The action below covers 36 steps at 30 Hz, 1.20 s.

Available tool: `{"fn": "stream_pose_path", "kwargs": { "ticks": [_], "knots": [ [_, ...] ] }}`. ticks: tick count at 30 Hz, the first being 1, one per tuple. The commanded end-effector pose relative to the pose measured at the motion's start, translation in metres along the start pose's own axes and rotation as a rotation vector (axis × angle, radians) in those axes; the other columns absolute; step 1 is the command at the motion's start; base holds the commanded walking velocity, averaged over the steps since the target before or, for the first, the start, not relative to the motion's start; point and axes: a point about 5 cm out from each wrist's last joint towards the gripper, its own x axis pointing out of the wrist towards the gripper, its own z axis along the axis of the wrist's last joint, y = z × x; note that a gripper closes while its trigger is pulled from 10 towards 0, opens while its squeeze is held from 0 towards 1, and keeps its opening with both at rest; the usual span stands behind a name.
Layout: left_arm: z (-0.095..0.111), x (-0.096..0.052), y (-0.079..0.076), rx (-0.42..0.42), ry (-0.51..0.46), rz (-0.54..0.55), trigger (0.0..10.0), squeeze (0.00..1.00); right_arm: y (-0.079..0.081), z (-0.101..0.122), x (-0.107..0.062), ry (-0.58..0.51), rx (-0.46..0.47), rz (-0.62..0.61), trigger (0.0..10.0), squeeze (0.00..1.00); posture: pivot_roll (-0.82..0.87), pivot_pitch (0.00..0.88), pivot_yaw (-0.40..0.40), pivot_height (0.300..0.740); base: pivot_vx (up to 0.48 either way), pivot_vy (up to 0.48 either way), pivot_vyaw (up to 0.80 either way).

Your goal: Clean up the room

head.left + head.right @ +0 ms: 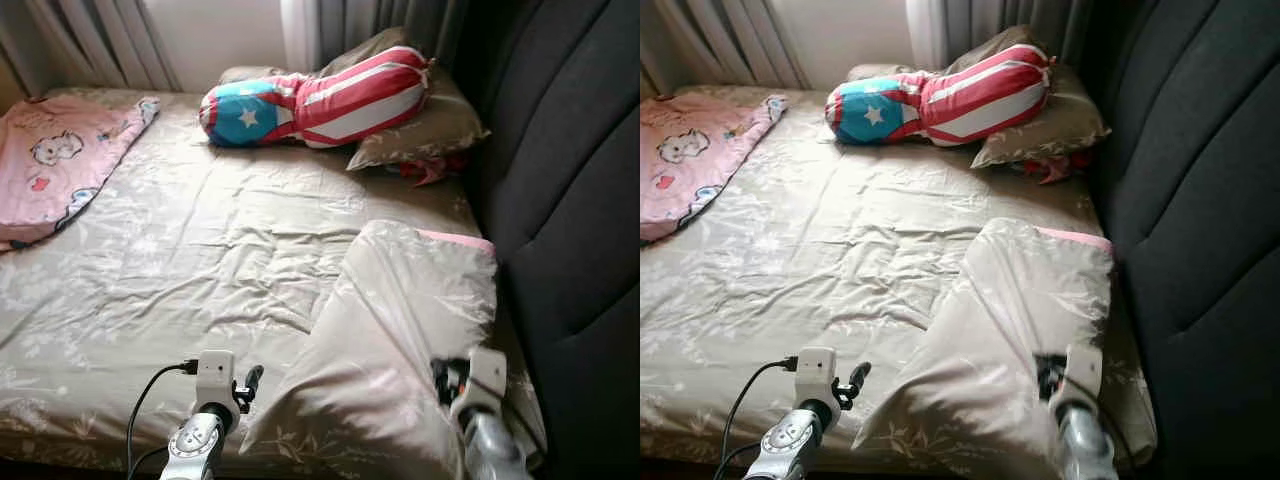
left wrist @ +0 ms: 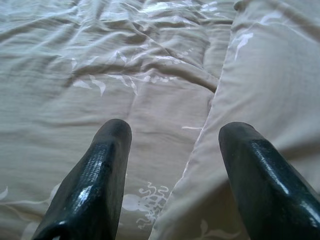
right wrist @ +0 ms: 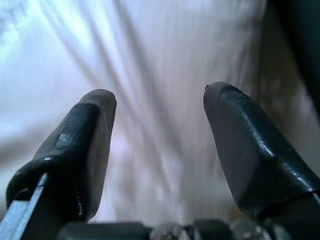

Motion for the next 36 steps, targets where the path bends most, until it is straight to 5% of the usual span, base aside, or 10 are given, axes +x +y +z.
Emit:
{"fn": "stream_pose_path", "kwargs": {
  "ticks": [1,36],
  "knots": [
    [-0.001,-0.002,-0.002,-0.013,-0.018,-0.009,10.0,0.0,-0.004,0.0,0.0,0.01,-0.009,-0.019,10.0,0.0,-0.04,0.075,-0.041,0.733,0.0,0.0,0.0],
    [0.002,0.001,-0.007,-0.035,-0.02,-0.024,10.0,0.0,-0.002,-0.008,-0.002,0.062,-0.031,-0.027,10.0,0.0,-0.04,0.086,-0.044,0.683,0.0,0.0,0.0]
  ]
}}
